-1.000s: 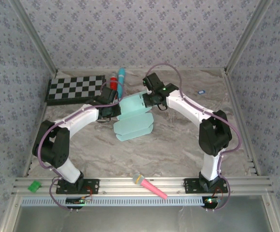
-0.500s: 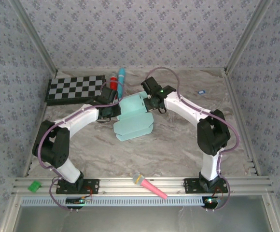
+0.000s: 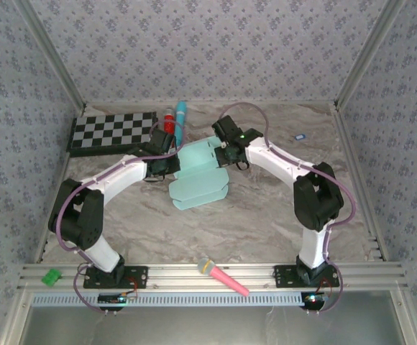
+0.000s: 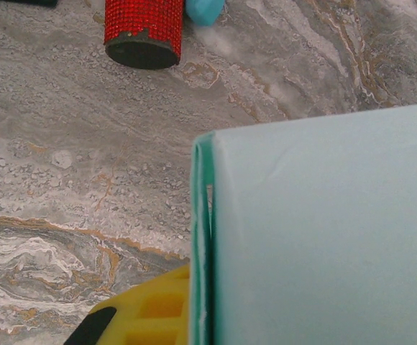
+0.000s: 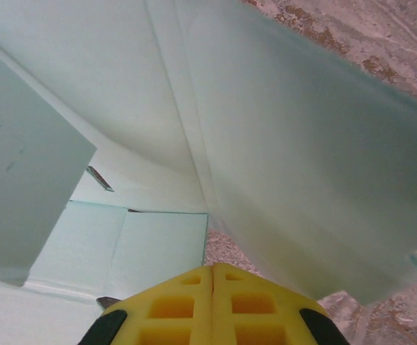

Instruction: Fold the paper box

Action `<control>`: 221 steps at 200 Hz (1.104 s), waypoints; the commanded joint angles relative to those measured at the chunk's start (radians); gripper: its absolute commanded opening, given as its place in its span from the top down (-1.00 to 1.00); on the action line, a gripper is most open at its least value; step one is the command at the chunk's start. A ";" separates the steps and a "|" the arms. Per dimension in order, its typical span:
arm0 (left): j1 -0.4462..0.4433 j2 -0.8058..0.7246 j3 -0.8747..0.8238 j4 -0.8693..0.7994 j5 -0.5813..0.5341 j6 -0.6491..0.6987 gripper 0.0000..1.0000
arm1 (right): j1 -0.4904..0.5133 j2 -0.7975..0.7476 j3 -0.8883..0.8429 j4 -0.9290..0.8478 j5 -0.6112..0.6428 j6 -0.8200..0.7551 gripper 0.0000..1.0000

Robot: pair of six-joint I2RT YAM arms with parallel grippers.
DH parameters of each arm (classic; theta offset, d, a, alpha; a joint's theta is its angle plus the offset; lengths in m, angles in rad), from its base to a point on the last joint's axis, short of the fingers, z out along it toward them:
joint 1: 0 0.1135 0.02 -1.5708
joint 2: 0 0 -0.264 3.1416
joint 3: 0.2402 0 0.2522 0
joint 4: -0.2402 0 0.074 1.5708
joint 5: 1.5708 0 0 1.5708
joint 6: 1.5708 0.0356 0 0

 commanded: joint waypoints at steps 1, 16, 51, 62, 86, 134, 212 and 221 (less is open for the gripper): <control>-0.003 -0.039 0.014 0.009 0.003 -0.006 1.00 | -0.019 -0.015 -0.034 0.035 -0.081 0.042 0.94; -0.003 -0.041 0.012 0.011 0.003 -0.007 1.00 | -0.030 -0.033 -0.052 0.077 -0.113 0.055 0.94; -0.003 -0.041 0.011 0.013 0.005 -0.009 1.00 | -0.052 -0.066 -0.090 0.134 -0.188 0.067 0.94; -0.003 -0.041 0.010 0.014 0.005 -0.010 1.00 | -0.056 -0.077 -0.103 0.159 -0.213 0.063 0.93; -0.003 -0.038 0.012 0.015 0.009 -0.009 1.00 | -0.063 -0.105 -0.132 0.214 -0.259 0.056 0.92; -0.002 -0.035 0.017 0.015 0.013 -0.005 1.00 | -0.066 -0.107 -0.142 0.262 -0.324 0.067 0.92; -0.003 -0.029 0.016 0.019 0.017 -0.010 1.00 | -0.064 -0.105 -0.155 0.291 -0.341 0.089 0.91; -0.003 -0.029 0.016 0.018 0.016 -0.010 1.00 | -0.062 -0.114 -0.153 0.285 -0.313 0.084 0.91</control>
